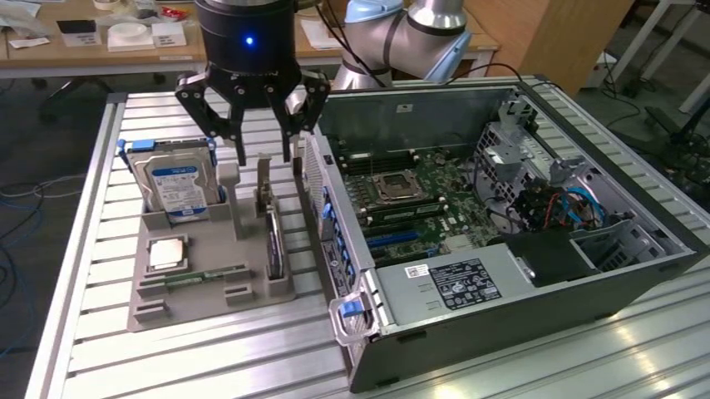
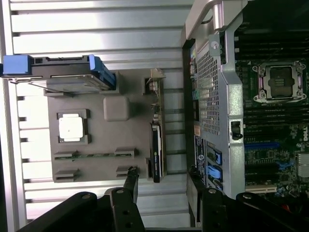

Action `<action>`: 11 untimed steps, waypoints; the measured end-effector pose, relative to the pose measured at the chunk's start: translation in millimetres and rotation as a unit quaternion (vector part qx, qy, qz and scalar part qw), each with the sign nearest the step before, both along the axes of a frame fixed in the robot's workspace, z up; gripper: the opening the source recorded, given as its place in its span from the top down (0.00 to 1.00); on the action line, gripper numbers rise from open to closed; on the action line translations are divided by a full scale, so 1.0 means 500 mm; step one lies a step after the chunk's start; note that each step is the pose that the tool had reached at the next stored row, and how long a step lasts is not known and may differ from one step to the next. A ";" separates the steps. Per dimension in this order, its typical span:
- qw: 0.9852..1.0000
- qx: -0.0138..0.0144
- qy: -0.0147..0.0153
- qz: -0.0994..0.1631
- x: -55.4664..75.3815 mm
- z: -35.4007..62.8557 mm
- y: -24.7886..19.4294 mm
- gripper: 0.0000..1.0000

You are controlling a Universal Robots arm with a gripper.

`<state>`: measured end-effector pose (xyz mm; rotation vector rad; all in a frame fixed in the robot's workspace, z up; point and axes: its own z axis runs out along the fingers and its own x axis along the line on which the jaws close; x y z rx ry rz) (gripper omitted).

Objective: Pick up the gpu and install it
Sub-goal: 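Pick up the gpu and move the gpu toward the slot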

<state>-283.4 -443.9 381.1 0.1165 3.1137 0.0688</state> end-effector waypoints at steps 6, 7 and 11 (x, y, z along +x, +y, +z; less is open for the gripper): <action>1.000 0.000 0.000 0.000 0.000 -0.001 0.0000 0.47; 1.000 0.000 0.000 0.000 0.000 -0.002 0.0000 0.47; 1.000 0.000 0.000 0.000 0.000 -0.004 0.0000 0.47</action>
